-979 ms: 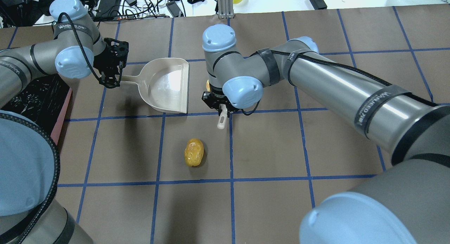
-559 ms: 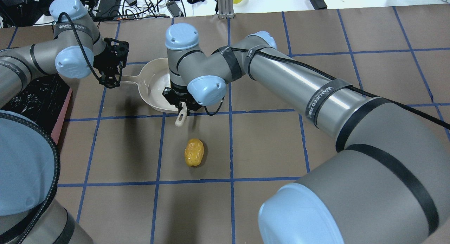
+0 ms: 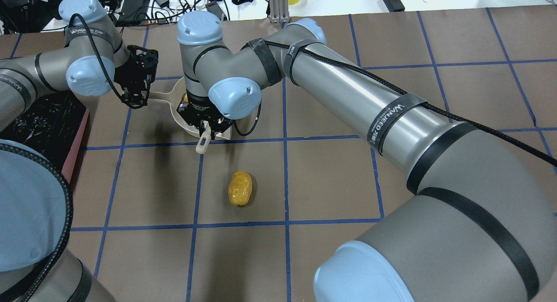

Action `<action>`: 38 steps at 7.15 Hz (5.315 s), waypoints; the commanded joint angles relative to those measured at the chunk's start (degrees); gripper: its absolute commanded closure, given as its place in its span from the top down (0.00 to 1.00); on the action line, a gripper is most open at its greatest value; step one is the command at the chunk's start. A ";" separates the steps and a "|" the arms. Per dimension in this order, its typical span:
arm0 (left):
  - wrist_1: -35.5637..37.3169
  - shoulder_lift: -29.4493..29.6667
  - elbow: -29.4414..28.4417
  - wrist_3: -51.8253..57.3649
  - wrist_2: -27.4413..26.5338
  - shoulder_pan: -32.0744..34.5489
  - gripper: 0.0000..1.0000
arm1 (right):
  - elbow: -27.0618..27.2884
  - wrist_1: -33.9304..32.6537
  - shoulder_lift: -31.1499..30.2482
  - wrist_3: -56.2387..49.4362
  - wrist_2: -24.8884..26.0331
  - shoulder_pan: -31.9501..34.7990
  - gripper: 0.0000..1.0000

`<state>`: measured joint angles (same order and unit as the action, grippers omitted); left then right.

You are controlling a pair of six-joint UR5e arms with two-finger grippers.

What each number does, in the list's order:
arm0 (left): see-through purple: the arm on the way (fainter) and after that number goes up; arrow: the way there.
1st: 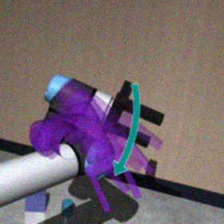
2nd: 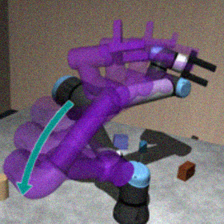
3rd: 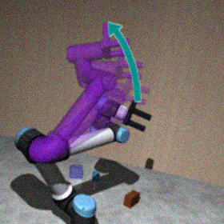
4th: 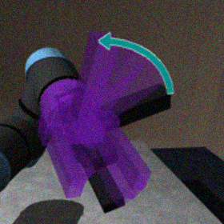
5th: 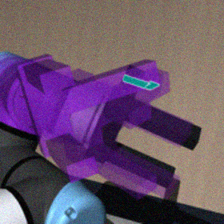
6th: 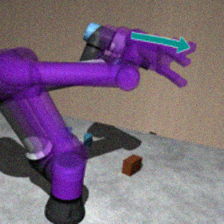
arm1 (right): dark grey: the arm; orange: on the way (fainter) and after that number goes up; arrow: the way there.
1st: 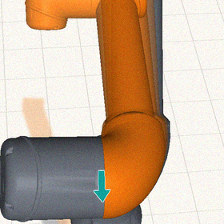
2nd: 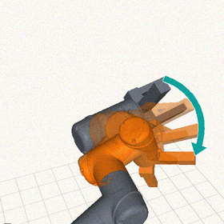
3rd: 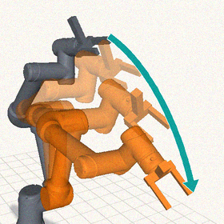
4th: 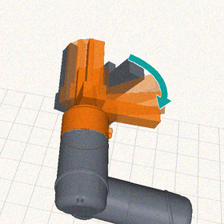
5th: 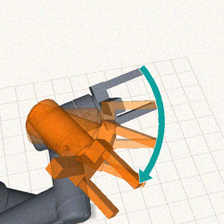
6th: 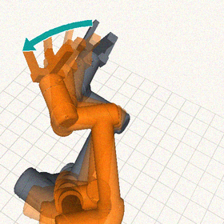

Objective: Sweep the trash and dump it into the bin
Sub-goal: 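Sweep the bread roll and sponge into the dustpan with the right brush, then sweep the yellow potato toy into the dustpan with the right brush, then carry the dustpan to the bin with the left gripper while the right returns the brush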

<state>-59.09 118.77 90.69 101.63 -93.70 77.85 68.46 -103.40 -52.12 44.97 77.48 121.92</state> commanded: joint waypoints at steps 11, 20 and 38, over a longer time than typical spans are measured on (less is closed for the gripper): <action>12.60 -21.56 33.15 2.44 -9.39 -5.08 0.00 | 28.41 -11.56 -12.94 11.78 2.49 16.42 0.00; 12.25 -20.16 32.18 2.52 -0.37 -11.93 0.00 | 19.08 -0.86 -13.69 -3.63 7.50 10.38 0.00; -20.54 -17.34 -2.08 -0.82 -7.95 -50.08 0.00 | 30.41 -9.27 -16.54 -65.53 22.89 -49.76 0.00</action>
<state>-80.20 101.35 89.68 100.35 -96.79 27.72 98.79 -111.95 -69.81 -19.96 100.33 72.39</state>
